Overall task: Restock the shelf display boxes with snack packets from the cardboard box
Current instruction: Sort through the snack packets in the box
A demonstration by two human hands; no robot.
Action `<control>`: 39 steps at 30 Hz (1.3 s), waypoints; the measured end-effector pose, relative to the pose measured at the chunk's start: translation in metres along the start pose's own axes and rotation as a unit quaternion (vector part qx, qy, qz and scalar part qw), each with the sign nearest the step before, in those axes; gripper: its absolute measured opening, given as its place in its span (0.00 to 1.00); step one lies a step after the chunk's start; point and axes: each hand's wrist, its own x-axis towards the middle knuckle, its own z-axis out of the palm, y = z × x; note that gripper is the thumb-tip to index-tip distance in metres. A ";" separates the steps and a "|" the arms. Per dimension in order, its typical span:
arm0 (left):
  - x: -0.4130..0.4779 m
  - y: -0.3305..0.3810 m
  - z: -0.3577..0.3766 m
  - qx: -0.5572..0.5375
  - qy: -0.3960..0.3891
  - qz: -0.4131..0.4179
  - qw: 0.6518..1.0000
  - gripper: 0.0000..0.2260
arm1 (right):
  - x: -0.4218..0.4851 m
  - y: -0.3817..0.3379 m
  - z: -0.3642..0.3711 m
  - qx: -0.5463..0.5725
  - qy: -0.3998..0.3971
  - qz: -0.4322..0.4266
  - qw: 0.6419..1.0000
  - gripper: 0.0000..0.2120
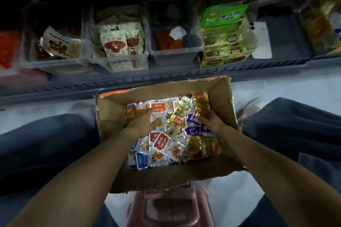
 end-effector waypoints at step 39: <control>0.040 0.016 0.032 -0.399 -0.057 -0.141 0.904 0.09 | 0.015 -0.004 0.040 0.290 -0.046 0.035 0.955 0.07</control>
